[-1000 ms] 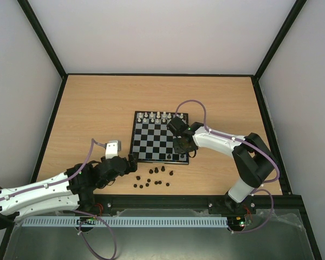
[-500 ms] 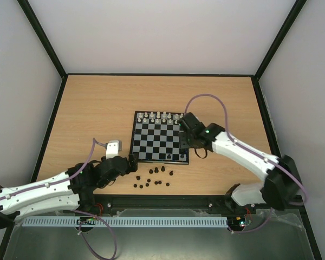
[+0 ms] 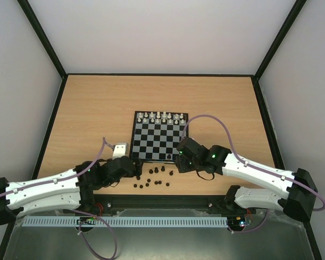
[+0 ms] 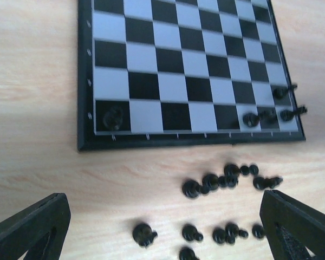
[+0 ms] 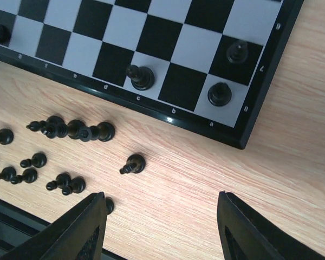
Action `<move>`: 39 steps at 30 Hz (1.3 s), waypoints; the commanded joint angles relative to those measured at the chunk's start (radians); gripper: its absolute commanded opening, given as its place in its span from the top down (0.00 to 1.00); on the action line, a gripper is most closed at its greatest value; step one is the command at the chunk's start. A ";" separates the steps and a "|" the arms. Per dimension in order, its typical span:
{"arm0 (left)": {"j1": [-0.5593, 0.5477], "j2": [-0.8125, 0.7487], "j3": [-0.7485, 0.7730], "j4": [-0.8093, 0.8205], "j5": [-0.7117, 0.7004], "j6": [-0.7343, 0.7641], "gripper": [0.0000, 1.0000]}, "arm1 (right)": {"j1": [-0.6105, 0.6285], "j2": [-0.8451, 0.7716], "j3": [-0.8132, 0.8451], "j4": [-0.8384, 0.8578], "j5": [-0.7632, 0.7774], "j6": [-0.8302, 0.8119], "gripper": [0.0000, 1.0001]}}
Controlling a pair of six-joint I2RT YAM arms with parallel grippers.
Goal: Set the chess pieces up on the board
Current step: Pick up the chess piece at the center of the board.
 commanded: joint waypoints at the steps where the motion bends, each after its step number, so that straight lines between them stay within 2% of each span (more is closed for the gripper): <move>1: -0.066 0.027 -0.026 -0.057 0.058 -0.099 0.01 | 0.015 -0.017 -0.048 0.007 -0.010 0.042 0.43; 5: -0.156 0.025 -0.060 -0.088 0.044 -0.214 0.05 | 0.016 -0.024 -0.066 0.022 -0.015 0.032 0.43; 9: -0.245 0.079 -0.094 -0.098 0.052 -0.319 0.18 | 0.015 -0.028 -0.069 0.027 -0.026 0.020 0.43; 12: -0.294 0.148 -0.096 -0.118 0.045 -0.377 0.32 | 0.016 -0.031 -0.073 0.034 -0.035 0.015 0.43; 19: -0.321 0.241 -0.109 -0.077 0.060 -0.401 0.43 | 0.016 -0.042 -0.086 0.047 -0.048 0.010 0.43; 24: -0.319 0.250 -0.113 -0.043 0.058 -0.384 0.58 | 0.015 -0.043 -0.090 0.050 -0.047 0.009 0.43; 28: -0.319 0.257 -0.119 -0.028 0.060 -0.378 0.62 | 0.016 -0.046 -0.091 0.051 -0.048 0.010 0.43; 39: -0.318 0.322 -0.100 -0.022 0.032 -0.366 0.62 | 0.016 -0.053 -0.095 0.054 -0.050 0.010 0.43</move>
